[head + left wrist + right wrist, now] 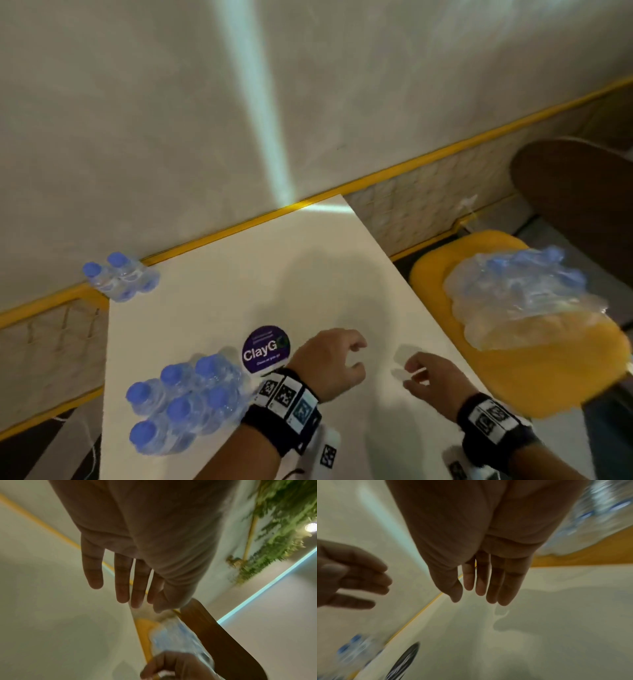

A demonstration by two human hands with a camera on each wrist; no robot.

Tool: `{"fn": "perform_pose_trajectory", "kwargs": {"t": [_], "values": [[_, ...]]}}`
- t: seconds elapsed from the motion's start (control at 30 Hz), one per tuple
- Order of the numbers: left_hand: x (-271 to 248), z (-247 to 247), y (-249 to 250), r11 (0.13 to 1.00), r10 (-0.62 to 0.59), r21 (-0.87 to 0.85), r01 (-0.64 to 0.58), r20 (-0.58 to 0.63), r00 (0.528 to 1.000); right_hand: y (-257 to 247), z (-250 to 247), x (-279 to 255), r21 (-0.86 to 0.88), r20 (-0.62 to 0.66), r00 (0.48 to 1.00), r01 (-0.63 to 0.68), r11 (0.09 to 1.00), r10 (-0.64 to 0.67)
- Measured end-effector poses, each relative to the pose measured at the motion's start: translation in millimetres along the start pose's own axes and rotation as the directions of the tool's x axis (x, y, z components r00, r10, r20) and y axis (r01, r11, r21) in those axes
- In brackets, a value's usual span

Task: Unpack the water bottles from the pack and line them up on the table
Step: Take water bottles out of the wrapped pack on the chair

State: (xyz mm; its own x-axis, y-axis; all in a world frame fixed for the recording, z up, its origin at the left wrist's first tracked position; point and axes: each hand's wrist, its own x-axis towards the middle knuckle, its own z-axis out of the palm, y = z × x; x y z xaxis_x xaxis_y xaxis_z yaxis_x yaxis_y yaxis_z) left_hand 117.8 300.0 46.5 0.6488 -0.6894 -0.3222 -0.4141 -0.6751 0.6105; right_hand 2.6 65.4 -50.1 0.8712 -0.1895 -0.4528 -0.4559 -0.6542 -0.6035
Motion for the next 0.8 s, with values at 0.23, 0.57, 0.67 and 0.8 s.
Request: {"fn": "perform_pose_trajectory", "kwargs": {"t": [0.23, 0.57, 0.67, 0.8], "values": [[82.7, 99.2, 115.4, 0.986, 0.095, -0.158, -0.044, 0.331, 0.939, 110.0, -112.6, -27.0, 0.159, -0.302, 0.907, -0.256, 0.953, 0.294], [175.8, 193.7, 213.9, 0.889, -0.060, -0.421, 0.182, 0.287, 0.956, 178.4, -175.5, 18.3, 0.515, -0.353, 0.810, -0.250, 0.820, 0.468], [216.2, 204.5, 222.3, 0.911, -0.032, -0.410, 0.051, 0.053, 0.998, 183.8, -184.6, 35.5, 0.549, -0.367, 0.804, -0.219, 0.806, 0.469], [258.6, 208.0, 212.9, 0.958, -0.115, -0.267, 0.103, -0.031, 0.993, 192.7, -192.6, 53.6, 0.529, -0.406, 0.808, -0.172, 0.831, 0.426]]}}
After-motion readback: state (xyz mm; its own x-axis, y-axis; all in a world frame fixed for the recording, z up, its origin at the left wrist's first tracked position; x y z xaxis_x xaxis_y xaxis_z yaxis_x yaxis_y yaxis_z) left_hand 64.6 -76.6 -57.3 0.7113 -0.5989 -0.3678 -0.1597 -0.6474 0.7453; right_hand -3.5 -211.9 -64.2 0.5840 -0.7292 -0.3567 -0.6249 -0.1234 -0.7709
